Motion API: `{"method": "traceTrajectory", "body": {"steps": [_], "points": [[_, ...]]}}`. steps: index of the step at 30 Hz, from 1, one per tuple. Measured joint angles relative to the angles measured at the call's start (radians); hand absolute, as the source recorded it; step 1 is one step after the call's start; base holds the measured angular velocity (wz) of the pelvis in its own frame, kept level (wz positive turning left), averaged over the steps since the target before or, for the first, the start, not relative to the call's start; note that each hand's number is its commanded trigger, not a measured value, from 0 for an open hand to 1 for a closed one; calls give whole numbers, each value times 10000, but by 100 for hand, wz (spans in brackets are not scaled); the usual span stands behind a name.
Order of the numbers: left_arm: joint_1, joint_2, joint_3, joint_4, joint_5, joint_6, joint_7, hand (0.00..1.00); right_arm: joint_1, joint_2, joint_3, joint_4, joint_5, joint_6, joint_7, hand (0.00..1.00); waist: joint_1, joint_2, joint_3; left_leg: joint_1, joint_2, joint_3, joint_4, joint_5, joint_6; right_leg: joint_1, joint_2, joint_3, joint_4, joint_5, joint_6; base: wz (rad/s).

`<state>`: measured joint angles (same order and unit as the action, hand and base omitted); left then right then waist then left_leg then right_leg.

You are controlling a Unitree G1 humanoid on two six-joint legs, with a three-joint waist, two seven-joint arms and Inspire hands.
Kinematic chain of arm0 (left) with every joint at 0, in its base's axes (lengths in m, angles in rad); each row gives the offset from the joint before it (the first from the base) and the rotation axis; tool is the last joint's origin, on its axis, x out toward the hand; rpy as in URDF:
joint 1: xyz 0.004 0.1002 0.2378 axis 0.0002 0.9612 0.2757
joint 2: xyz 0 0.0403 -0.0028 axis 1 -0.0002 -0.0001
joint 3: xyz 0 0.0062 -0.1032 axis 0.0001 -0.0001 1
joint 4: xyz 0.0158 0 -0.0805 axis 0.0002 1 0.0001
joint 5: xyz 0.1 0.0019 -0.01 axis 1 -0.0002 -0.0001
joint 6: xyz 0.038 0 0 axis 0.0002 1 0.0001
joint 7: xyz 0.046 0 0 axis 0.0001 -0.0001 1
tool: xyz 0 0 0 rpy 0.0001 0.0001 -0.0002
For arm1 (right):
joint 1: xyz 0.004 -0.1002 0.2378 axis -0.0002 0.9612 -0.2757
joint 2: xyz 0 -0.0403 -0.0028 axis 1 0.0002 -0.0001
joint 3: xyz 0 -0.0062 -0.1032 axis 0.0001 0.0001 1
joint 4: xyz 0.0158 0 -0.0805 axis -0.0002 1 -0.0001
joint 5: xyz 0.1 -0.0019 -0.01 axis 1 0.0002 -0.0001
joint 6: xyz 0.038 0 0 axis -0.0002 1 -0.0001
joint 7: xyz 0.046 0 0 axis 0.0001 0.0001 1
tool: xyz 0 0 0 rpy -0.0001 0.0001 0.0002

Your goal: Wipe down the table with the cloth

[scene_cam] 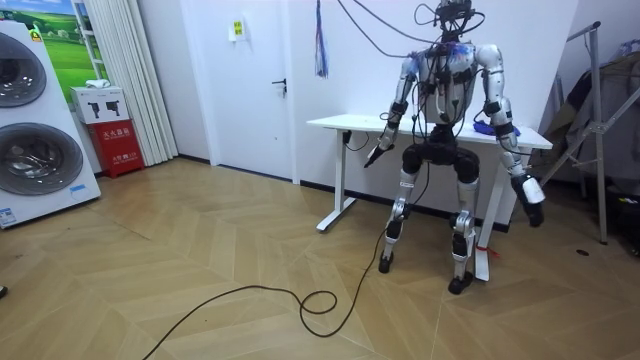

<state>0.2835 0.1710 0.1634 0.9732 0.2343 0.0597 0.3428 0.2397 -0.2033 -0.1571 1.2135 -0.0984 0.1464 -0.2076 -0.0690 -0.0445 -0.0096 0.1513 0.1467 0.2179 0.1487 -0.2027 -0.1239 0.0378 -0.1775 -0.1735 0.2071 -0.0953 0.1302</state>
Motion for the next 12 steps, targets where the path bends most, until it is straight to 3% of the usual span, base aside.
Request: {"method": "traceTrajectory", "body": {"steps": [5, 6, 7, 11, 12], "points": [[-197, -252, -506, 291, 41, 1, 178, 0, -1012, 28, 990, -1321, -1880, 67, 56, 0, 662, 267, 59, -7, 4, 41, 10, 32, 51, -26, 13, 34, -14, 2, -3, -1], [-239, -265, -735, 292, 44, 0, 230, 0, -1136, 53, 1308, -1471, -1880, -357, 15, 0, 802, 292, 104, -29, 7, 20, 21, 33, 52, -29, 15, 12, -27, 7, -7, 5], [-248, -304, -802, 291, 41, -2, 252, 0, -972, 9, 1468, -1637, -1891, -544, 42, 0, 879, 312, 140, -41, 6, 10, 20, 33, 52, -29, 12, 4, -26, 7, -7, 3], [-269, -439, -1043, 489, 128, 0, 320, 0, -963, 441, 2207, -1731, -1753, -489, 263, 0, 1048, 303, 261, -161, 18, -89, 38, 39, 48, -49, 16, -91, -50, 7, -6, 7], [-268, -438, -1124, 563, 156, 20, 323, 0, -963, 537, 2376, -1713, -1443, -520, 356, 0, 1059, 322, 261, -176, 18, -117, 41, 39, 48, -44, 16, -118, -59, 7, -6, 5]]}}
